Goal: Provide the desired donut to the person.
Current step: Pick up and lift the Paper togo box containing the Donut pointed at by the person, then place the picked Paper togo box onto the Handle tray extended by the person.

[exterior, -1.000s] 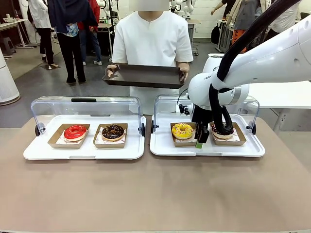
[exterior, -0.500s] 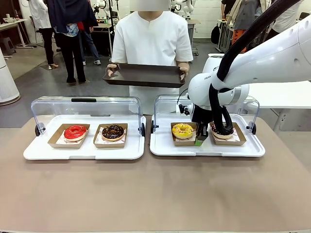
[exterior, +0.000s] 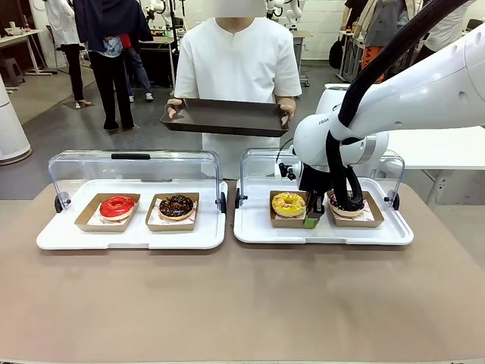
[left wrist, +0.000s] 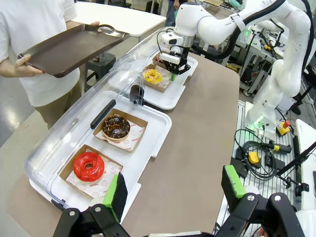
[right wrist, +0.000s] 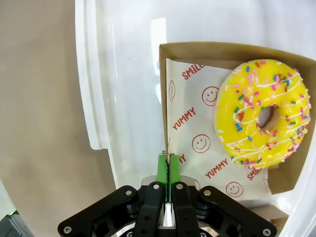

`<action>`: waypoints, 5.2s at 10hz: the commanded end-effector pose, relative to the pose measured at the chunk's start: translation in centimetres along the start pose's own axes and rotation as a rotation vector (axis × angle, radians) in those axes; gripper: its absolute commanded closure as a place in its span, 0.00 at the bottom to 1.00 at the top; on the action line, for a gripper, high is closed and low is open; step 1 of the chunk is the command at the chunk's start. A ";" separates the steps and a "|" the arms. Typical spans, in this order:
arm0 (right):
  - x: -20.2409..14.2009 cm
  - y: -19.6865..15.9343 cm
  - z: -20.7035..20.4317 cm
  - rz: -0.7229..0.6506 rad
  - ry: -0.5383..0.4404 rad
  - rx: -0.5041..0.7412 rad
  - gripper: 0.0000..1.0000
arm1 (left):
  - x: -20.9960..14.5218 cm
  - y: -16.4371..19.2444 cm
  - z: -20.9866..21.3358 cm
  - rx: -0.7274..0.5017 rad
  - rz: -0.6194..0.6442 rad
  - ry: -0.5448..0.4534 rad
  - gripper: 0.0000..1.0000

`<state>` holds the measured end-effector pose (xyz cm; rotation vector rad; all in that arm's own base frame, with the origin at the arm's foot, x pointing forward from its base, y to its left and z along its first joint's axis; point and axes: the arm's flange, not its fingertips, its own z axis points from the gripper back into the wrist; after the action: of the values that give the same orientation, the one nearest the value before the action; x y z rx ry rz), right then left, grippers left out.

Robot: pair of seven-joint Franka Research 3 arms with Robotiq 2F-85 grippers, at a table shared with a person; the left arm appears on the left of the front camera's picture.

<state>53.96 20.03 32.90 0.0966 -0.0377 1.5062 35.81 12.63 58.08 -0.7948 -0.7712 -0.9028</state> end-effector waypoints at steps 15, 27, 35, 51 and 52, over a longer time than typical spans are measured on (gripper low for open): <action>6.5 10.6 9.0 0.003 0.137 -0.018 1.00 | 0.1 0.0 0.1 -0.007 -0.010 -0.015 0.00; 13.4 16.3 24.2 0.054 0.051 -0.119 1.00 | 0.1 0.0 0.1 -0.007 -0.010 -0.015 0.00; 13.4 16.3 24.2 0.054 0.051 -0.119 1.00 | 0.1 0.0 0.1 -0.007 -0.010 -0.015 0.00; 15.8 19.7 30.3 0.127 -0.011 -0.255 0.99 | 0.1 0.0 0.1 -0.007 -0.010 -0.015 0.00; 16.5 19.1 31.8 0.122 -0.030 -0.279 0.99 | 0.1 0.0 0.1 -0.007 -0.010 -0.015 0.00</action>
<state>35.94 34.20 65.85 -0.0943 -0.2467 1.6181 35.82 12.61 58.07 -0.7948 -0.7703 -0.9029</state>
